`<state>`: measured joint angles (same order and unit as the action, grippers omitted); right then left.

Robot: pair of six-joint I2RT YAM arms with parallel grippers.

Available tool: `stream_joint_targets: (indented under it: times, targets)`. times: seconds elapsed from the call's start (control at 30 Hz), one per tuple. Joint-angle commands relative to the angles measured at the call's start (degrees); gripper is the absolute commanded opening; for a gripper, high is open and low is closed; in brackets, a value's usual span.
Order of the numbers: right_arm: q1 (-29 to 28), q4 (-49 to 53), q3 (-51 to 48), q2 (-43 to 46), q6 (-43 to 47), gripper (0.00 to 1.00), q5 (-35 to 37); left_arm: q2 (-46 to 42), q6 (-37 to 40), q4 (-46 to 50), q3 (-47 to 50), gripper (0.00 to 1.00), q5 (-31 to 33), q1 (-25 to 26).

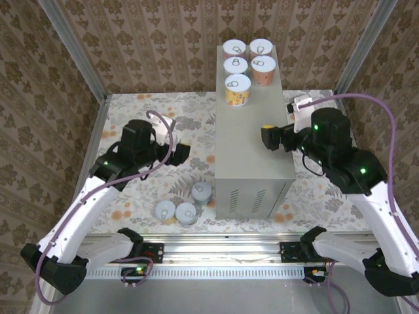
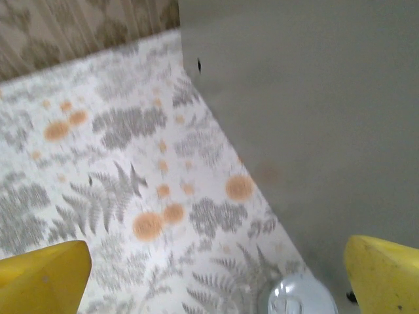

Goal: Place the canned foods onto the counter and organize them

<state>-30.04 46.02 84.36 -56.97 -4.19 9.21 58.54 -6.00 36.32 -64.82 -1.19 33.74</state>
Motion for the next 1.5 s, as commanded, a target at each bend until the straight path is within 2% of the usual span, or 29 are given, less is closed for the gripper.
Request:
stream_joint_targets:
  times: [0.0, 0.13, 0.33, 0.63, 0.97, 1.13, 1.23, 1.47]
  targets:
    - [-4.9, 7.9, 3.0, 1.1, 2.6, 1.00, 3.2, -0.5, -4.9, 2.9, 4.1, 1.00, 1.9, 2.6]
    - [-11.8, 12.1, 5.0, 1.6, 2.8, 1.00, 7.4, -0.5, -7.8, 0.9, 9.0, 1.00, 4.8, 7.3]
    - [-17.1, 13.3, 6.1, 1.3, 3.5, 1.00, 9.0, 0.4, -10.8, -3.1, 15.7, 1.00, 5.0, 12.3]
    - [-18.0, 10.2, 5.2, -0.4, 4.4, 1.00, 9.0, 5.6, -11.1, -7.6, 22.8, 1.00, 3.0, 16.2]
    - [-18.0, 10.5, 10.1, -3.9, 5.2, 1.00, 6.4, 10.3, -9.4, -9.8, 24.0, 1.00, 1.8, 19.5]
    - [-18.4, 17.4, 17.8, -9.3, 7.0, 1.00, -1.2, 12.0, -9.4, -9.6, 23.8, 1.00, 2.5, 20.4]
    - [-20.9, 22.4, 23.6, -13.4, 8.7, 1.00, -3.5, 13.4, -9.1, -10.2, 23.7, 1.00, 3.2, 20.4]
    - [-26.9, 31.2, 36.0, -22.3, 10.6, 1.00, -1.6, 16.7, -9.0, -10.9, 22.8, 1.00, 5.5, 20.6]
